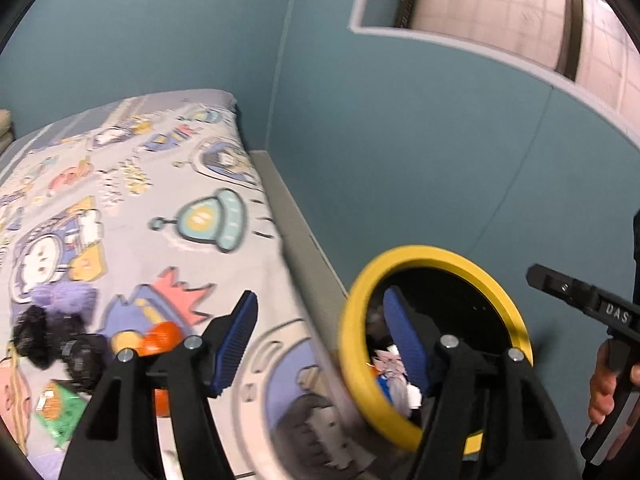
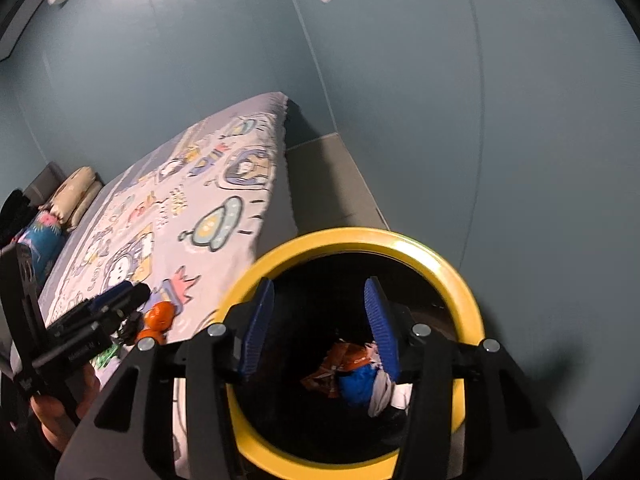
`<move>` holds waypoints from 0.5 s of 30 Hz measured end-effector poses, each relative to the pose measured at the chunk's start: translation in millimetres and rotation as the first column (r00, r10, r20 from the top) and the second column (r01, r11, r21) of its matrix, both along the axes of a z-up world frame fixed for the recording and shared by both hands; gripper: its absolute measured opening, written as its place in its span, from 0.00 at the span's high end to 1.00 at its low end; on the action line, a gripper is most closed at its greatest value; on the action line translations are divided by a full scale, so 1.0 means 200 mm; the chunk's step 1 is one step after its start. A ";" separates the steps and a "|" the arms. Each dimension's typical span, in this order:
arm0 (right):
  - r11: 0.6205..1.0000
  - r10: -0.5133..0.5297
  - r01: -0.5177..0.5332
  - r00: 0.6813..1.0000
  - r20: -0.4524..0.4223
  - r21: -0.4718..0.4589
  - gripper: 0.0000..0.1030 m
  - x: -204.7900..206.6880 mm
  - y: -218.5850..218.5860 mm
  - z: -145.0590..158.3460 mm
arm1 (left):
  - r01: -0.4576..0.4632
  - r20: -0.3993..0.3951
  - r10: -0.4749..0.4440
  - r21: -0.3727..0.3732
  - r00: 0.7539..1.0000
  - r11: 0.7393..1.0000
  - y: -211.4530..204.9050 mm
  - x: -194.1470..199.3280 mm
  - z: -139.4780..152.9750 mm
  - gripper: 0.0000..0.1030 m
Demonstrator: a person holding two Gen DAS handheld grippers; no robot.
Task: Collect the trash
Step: 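Open both grippers to drop the cloth and tissue into the bin, then grasp the lavender foam net with the left gripper while the right gripper grasps white tissue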
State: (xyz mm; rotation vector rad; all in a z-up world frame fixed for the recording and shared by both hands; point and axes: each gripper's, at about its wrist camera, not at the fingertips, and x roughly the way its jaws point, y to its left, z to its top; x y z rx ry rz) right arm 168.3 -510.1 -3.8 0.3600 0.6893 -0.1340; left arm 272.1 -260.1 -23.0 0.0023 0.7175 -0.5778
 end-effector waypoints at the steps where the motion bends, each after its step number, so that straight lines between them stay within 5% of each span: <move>1: 1.000 0.017 -0.017 1.000 0.012 -0.004 0.51 -0.01 0.04 0.02 | -0.018 0.011 0.018 -0.005 1.000 1.000 0.07 -0.01 0.03 0.35; 15: 0.951 0.300 -0.294 0.952 0.059 -0.096 0.42 -0.08 0.72 0.10 | -0.213 0.069 0.211 0.032 0.975 0.976 0.80 -0.12 0.10 0.24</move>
